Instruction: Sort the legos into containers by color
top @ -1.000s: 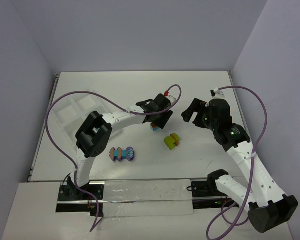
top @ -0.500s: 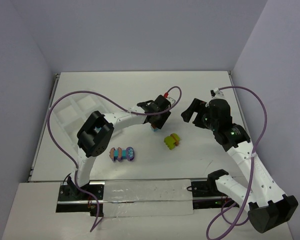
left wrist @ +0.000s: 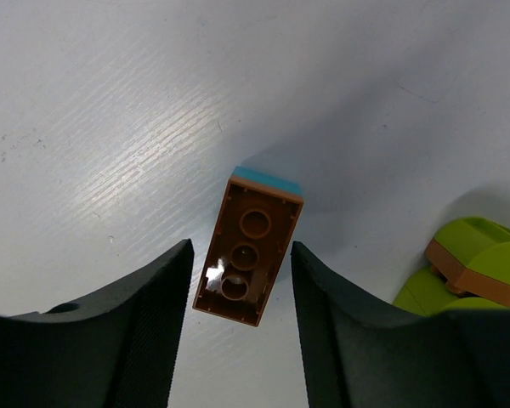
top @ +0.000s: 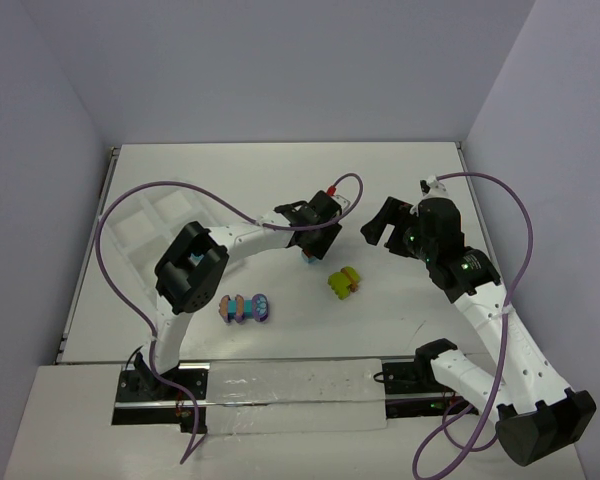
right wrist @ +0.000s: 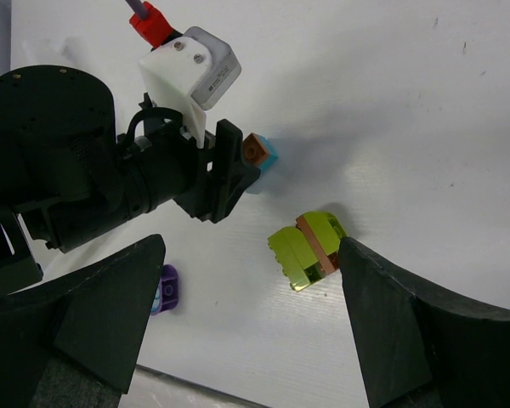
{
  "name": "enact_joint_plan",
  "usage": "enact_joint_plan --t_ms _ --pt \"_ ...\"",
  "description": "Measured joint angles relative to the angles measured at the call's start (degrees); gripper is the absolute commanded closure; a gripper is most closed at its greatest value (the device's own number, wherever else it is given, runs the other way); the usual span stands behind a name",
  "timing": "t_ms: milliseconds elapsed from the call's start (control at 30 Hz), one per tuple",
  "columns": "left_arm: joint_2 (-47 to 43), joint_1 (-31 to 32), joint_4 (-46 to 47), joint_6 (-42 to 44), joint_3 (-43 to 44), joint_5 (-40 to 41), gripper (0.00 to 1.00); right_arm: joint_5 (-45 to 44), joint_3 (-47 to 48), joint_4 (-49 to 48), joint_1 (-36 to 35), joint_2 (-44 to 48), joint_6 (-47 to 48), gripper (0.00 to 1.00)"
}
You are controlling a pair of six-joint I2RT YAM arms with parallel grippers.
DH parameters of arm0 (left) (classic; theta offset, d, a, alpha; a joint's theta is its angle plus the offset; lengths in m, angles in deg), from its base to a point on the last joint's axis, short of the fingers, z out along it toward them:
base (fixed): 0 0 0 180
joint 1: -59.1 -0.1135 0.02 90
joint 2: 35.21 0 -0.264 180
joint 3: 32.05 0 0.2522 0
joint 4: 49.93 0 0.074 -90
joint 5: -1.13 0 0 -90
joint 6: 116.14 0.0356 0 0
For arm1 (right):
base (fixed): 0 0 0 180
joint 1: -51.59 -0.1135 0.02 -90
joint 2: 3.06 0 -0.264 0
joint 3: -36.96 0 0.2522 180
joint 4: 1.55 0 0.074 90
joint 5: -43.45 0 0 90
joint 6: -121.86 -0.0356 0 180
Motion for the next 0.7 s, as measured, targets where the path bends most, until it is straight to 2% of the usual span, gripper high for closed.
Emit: enact_joint_plan --t_ms 133,333,400,433,467,700 --pt "0.03 0.00 0.00 -0.02 0.00 0.07 0.50 0.10 0.00 0.00 0.00 0.00 -0.02 0.10" --pt "0.03 -0.04 0.05 -0.11 0.00 0.25 0.68 0.19 0.00 0.00 0.00 0.00 -0.02 0.10" --pt "0.03 -0.05 0.08 -0.15 0.00 0.29 0.78 0.22 0.00 0.00 0.00 0.00 -0.01 0.10" --pt "0.03 -0.07 0.09 -0.21 0.00 0.31 0.91 0.23 0.00 0.00 0.00 0.00 -0.02 0.10" --pt "0.03 -0.15 0.09 -0.35 0.00 0.35 0.98 0.23 0.00 0.00 0.00 0.00 -0.02 0.10" --pt "-0.87 -1.84 1.68 -4.07 -1.63 -0.06 1.00 0.23 0.00 0.00 0.00 0.00 0.04 0.10"
